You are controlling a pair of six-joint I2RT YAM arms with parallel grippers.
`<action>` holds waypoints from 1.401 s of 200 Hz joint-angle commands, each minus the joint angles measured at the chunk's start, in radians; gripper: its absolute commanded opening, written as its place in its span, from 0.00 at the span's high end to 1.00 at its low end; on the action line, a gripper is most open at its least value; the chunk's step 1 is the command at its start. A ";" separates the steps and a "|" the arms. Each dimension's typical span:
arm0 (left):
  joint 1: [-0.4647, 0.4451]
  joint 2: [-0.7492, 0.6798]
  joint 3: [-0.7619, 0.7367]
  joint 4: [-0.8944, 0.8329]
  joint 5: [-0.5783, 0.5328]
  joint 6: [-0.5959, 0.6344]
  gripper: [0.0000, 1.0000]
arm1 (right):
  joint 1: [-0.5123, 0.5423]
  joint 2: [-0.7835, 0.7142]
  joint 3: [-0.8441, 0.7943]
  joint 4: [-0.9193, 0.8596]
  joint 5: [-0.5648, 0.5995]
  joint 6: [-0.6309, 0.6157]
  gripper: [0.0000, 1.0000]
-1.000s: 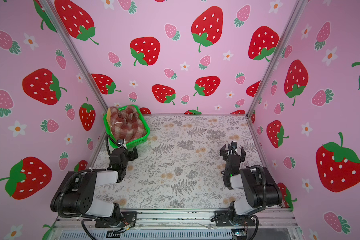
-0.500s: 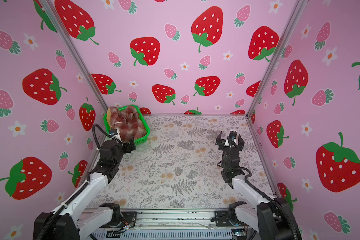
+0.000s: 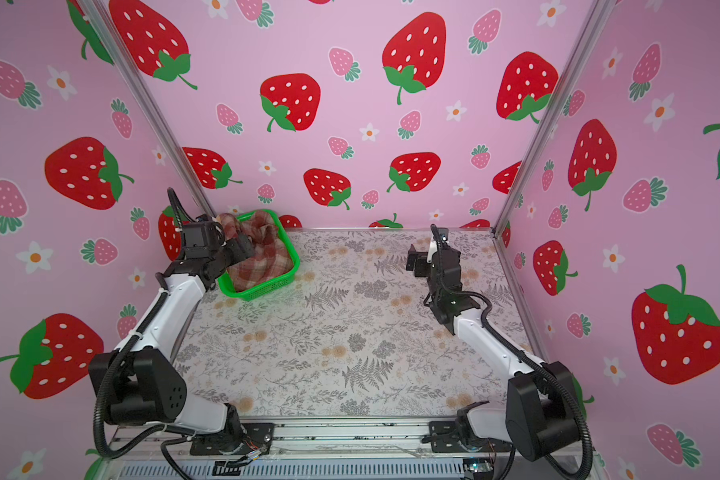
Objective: Fold and stack the skirts
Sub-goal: 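Grasp the red plaid skirt in the basket with the left gripper and lift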
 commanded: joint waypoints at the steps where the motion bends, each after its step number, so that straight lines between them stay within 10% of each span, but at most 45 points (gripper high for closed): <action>1: 0.018 0.084 0.087 -0.092 0.047 -0.049 0.02 | 0.008 0.024 0.045 -0.045 -0.033 0.034 0.00; 93: 0.030 0.338 0.228 -0.176 0.009 -0.118 0.13 | 0.027 0.063 0.038 -0.042 -0.067 0.065 0.00; 224: -0.012 0.361 0.262 -0.205 0.010 -0.148 1.00 | 0.029 0.043 0.035 -0.041 -0.105 0.110 0.00; 280: -0.097 0.247 0.343 -0.246 0.102 -0.143 1.00 | 0.027 0.022 0.051 -0.041 -0.092 0.109 0.00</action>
